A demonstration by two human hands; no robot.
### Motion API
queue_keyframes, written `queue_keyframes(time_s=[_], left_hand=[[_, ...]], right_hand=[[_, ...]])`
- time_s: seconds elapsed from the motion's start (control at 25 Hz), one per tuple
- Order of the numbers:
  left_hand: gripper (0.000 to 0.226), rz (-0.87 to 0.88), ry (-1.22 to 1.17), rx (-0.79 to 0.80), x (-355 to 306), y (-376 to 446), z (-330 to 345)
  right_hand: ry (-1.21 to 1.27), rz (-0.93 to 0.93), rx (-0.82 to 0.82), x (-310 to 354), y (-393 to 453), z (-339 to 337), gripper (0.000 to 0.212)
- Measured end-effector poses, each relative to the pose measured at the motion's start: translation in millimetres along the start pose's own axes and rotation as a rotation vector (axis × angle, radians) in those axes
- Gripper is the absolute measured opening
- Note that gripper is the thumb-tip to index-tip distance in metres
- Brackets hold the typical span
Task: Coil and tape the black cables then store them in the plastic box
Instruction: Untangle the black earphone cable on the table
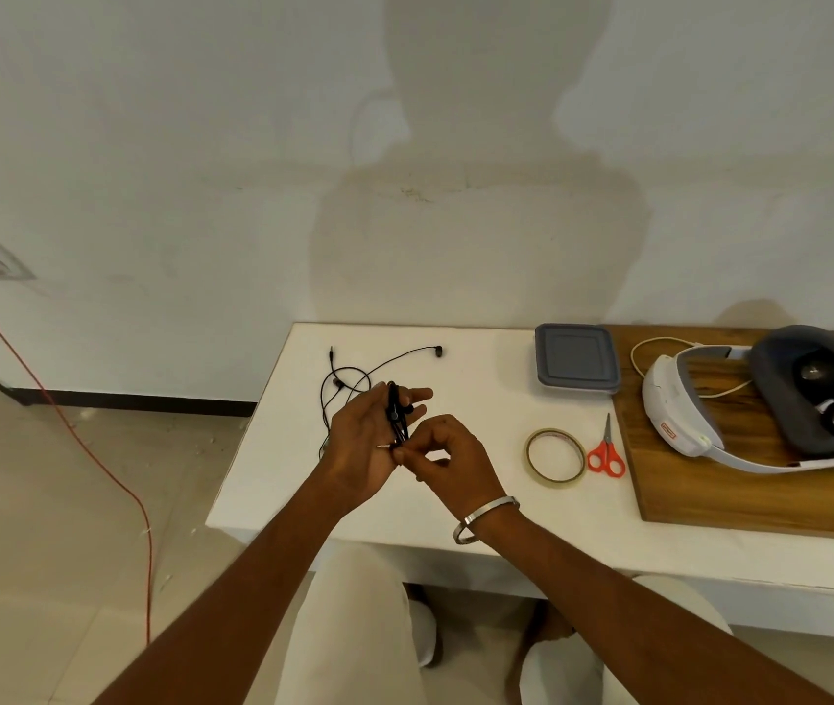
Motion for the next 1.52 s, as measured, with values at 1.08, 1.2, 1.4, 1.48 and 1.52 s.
queue_keyframes(time_s=[1.08,1.2,1.4,1.48,1.52], left_hand=[[0.034,-0.047,0.013,0.184,-9.3,-5.8,9.6],[0.03,-0.045,-0.062,0.136,-9.2,-5.2,5.1],[0.03,-0.011,-0.153,0.012,-0.9,2.1,4.6],[0.032,0.001,-0.174,-0.045,-0.3,3.9,5.7],[0.032,0.005,-0.188,-0.06,1.0,4.7,6.5]], right_hand=[[0.331,0.271,0.202,10.8,8.7,-22.6,0.006],[0.441,0.288,0.183,8.8,7.8,-25.9,0.005],[0.347,0.232,0.186,3.9,3.0,-16.0,0.015],[0.349,0.204,0.17,1.1,1.0,-12.3,0.022],[0.337,0.19,0.138,0.4,0.6,-12.3,0.021]])
Point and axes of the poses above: each hand's wrist, its own y-axis towards the middle knuckle, its own z-axis out of the palm, x = y × z, the point moved 2 cm from there along y, towards the middle knuckle, and after that the axes turned 5 degrees about y, right-handed, at the moved point
